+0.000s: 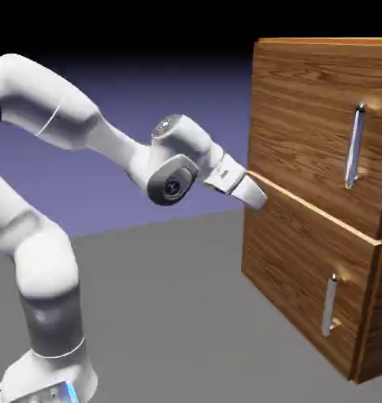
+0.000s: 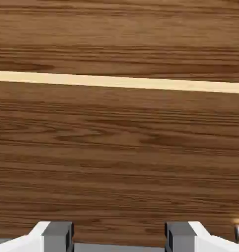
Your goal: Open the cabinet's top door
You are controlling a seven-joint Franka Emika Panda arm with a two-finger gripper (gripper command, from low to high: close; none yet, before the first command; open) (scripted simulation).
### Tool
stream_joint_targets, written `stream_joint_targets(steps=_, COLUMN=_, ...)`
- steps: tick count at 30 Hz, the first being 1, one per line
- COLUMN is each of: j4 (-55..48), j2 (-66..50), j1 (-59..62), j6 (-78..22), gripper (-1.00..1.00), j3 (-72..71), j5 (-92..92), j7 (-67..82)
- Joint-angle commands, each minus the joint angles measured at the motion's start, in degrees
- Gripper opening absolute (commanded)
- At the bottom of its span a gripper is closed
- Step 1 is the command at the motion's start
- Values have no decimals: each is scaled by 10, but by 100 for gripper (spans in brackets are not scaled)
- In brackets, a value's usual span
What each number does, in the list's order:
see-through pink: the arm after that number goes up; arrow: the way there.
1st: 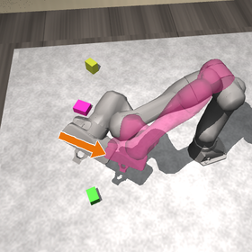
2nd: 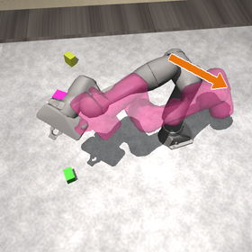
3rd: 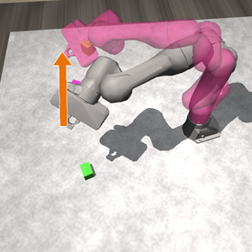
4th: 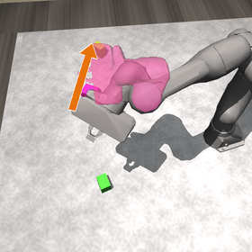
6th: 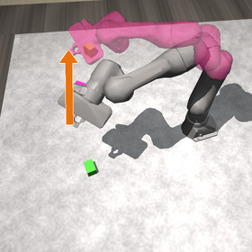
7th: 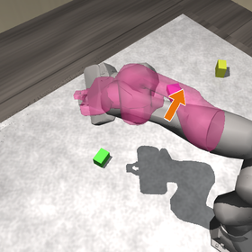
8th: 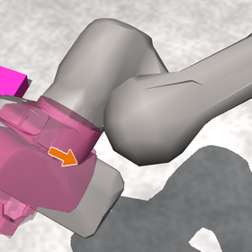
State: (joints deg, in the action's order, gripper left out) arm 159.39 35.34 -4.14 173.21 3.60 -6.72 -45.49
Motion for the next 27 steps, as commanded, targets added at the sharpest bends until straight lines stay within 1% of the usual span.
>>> stream_joint_targets(steps=1, j4=-6, j2=10, j1=-13, j6=-3, gripper=0, j3=13, j5=-25, j7=-11)
stream_joint_targets(steps=27, j4=-161, j2=268, j1=-346, j6=-80, gripper=0, j3=360, j5=-673, j7=-304)
